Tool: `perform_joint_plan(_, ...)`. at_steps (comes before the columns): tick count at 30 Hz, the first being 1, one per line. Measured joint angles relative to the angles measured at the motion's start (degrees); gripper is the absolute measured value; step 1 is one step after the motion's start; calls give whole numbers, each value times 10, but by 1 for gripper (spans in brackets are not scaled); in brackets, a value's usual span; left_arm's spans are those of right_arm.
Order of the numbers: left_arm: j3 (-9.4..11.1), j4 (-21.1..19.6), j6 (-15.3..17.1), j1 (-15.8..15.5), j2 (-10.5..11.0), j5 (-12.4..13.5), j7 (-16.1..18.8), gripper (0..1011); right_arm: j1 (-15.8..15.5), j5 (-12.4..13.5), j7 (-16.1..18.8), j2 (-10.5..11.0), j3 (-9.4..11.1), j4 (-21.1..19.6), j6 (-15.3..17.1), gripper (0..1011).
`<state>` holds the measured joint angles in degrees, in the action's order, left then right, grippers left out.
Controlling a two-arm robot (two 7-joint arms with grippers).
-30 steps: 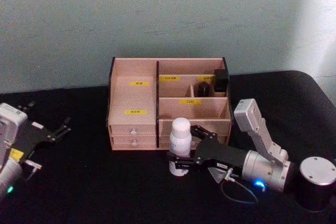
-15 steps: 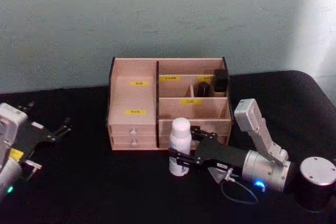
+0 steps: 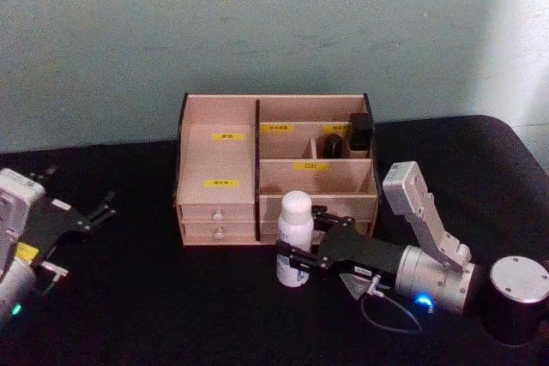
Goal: Pick up the facial cleanser and watermelon frost from the table and place them into the tiered storage box.
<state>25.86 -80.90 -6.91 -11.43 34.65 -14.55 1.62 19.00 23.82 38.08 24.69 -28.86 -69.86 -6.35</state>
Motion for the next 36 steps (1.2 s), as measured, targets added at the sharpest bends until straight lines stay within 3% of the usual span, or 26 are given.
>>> perform_joint_plan(12, 0, 0, 0, 0, 0, 0, 0, 1001, -5, 4, 13, 15, 0, -21, 4, 593)
perform_joint_plan(24, 0, 0, 0, 0, 0, 0, 0, 1001, -12, 78, 40, 46, 23, -84, 46, 593)
perform_joint_plan(30, 0, 0, 0, 0, 0, 0, 0, 1001, 2, 102, 28, 46, 33, -94, 50, 593)
perform_joint_plan(36, 0, 0, 0, 0, 0, 0, 0, 1001, 24, 106, 4, 36, 38, -90, 47, 593)
